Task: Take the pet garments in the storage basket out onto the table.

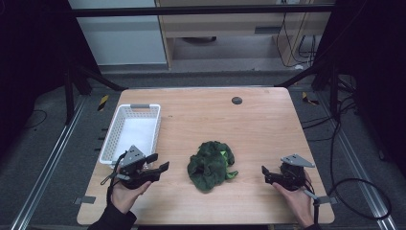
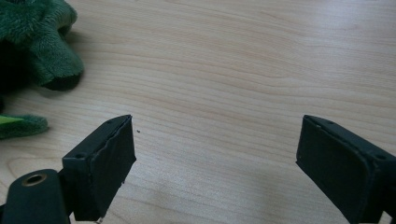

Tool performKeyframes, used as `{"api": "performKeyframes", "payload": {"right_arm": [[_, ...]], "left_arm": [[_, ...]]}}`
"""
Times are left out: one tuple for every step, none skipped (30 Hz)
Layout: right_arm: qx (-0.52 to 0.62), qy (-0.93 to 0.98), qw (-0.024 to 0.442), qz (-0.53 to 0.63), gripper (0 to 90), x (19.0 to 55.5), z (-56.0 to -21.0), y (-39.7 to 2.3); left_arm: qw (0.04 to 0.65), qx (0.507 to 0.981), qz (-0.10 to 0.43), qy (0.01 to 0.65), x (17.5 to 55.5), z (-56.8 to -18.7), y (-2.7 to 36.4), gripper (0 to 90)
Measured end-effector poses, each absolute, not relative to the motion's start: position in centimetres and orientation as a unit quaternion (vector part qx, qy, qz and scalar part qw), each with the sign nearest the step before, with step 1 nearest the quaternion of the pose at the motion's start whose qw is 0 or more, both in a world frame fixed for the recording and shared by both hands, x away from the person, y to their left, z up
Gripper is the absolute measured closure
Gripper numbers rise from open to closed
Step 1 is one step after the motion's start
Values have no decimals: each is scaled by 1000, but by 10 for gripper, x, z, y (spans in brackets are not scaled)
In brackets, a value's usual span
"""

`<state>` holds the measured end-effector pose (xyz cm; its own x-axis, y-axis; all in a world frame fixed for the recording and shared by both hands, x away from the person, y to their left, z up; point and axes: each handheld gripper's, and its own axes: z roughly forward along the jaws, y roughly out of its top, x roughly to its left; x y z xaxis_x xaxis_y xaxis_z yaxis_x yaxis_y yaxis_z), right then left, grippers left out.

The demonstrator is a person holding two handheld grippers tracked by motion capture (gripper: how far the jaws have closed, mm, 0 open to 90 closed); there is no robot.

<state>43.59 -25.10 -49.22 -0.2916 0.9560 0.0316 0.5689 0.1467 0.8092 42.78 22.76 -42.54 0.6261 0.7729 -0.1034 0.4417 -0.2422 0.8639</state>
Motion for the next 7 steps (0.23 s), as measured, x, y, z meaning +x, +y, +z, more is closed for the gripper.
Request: {"api": "performKeyframes", "payload": {"right_arm": [[535,712,260,374,115,436,-492,-251],[534,712,261,374,114,436,-492,-251],[534,712,260,375,114,436,-492,-251],[534,712,261,375,113,436,-492,-251],[534,712,261,375,113,436,-492,-251],[534,711,260,376,113,435,-492,-251],[533,712,262,376,113,435,-492,-251]], "left_arm": [[474,765,177,398,425,-428,232,424],[474,763,178,401,424,-430,234,424],[479,759,179,403,423,-431,236,424],[483,754,179,408,421,-433,241,425],[483,754,179,408,421,-433,241,425],[485,753,183,406,420,-434,242,425],[485,752,185,406,419,-435,244,424]]}}
